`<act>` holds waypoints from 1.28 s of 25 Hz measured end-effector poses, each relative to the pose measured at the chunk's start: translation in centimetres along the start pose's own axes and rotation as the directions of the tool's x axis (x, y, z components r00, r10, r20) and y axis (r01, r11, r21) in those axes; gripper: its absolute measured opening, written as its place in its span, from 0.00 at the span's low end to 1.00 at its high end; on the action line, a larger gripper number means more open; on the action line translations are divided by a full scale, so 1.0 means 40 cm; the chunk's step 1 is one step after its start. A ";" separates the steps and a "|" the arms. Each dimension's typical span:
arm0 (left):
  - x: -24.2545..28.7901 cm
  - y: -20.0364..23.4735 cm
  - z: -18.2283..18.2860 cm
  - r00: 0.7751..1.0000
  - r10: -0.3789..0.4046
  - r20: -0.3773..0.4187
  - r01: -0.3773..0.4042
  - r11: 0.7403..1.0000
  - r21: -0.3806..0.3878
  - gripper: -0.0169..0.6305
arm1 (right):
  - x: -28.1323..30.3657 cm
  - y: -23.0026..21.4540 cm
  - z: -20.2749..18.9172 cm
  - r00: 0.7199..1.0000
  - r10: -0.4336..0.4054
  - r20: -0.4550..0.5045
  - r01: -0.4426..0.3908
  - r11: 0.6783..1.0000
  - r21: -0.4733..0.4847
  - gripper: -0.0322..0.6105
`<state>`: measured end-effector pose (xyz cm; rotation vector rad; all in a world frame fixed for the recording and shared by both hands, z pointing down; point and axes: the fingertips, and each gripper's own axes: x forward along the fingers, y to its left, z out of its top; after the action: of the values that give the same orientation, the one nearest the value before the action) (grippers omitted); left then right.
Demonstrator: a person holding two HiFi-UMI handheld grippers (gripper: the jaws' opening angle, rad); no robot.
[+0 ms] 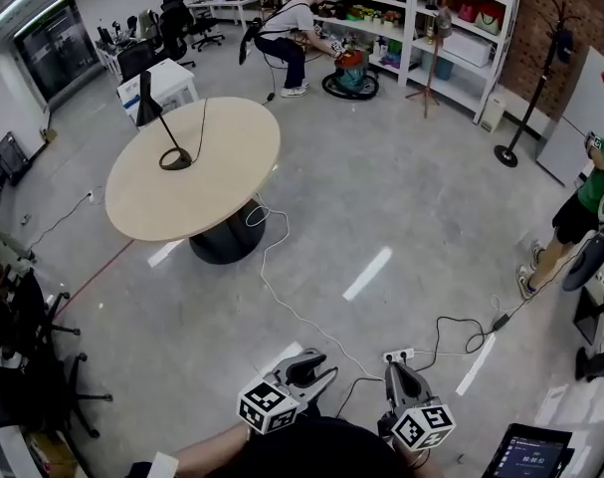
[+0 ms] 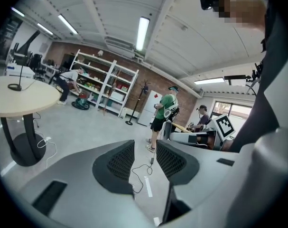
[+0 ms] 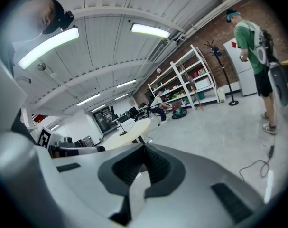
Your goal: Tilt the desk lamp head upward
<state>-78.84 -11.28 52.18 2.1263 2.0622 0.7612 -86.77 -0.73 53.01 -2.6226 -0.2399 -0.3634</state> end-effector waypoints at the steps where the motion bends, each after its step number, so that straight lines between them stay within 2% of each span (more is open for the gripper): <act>1: 0.024 0.029 0.020 1.000 -0.007 -0.001 0.007 1.000 0.009 0.26 | 0.030 -0.015 0.021 1.000 -0.016 -0.001 0.016 1.000 -0.007 0.05; 6: 0.127 0.160 0.156 0.995 -0.089 0.040 0.088 0.996 0.019 0.26 | 0.168 -0.048 0.146 0.995 -0.103 0.017 0.104 0.993 -0.052 0.05; 10: 0.192 0.262 0.206 0.989 -0.145 0.040 0.145 0.989 0.017 0.26 | 0.271 -0.063 0.187 0.989 -0.147 0.004 0.147 0.988 -0.051 0.05; 16: 0.232 0.386 0.268 0.992 -0.110 0.057 0.112 0.993 -0.030 0.26 | 0.376 -0.081 0.265 0.987 -0.161 -0.028 0.158 0.984 -0.081 0.05; 20: 0.275 0.447 0.278 0.996 -0.077 0.042 0.080 0.994 -0.071 0.26 | 0.472 -0.093 0.275 0.992 -0.110 -0.069 0.104 0.991 -0.086 0.05; 24: 0.342 0.516 0.325 0.999 -0.028 0.018 0.029 0.997 -0.069 0.26 | 0.599 -0.157 0.326 0.996 -0.045 -0.079 0.042 0.998 -0.047 0.05; 29: 0.481 0.636 0.431 0.996 0.083 0.019 -0.082 0.995 -0.057 0.26 | 0.772 -0.281 0.454 0.996 0.049 -0.068 -0.053 0.998 -0.045 0.05; 32: 0.587 0.666 0.506 0.995 0.099 0.034 -0.098 0.994 -0.046 0.26 | 0.839 -0.361 0.547 0.996 0.081 -0.049 -0.084 0.995 -0.060 0.05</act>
<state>-47.06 14.41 51.78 2.2147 1.9170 0.7669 -53.61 25.86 50.62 -2.6717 -0.1062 -0.4091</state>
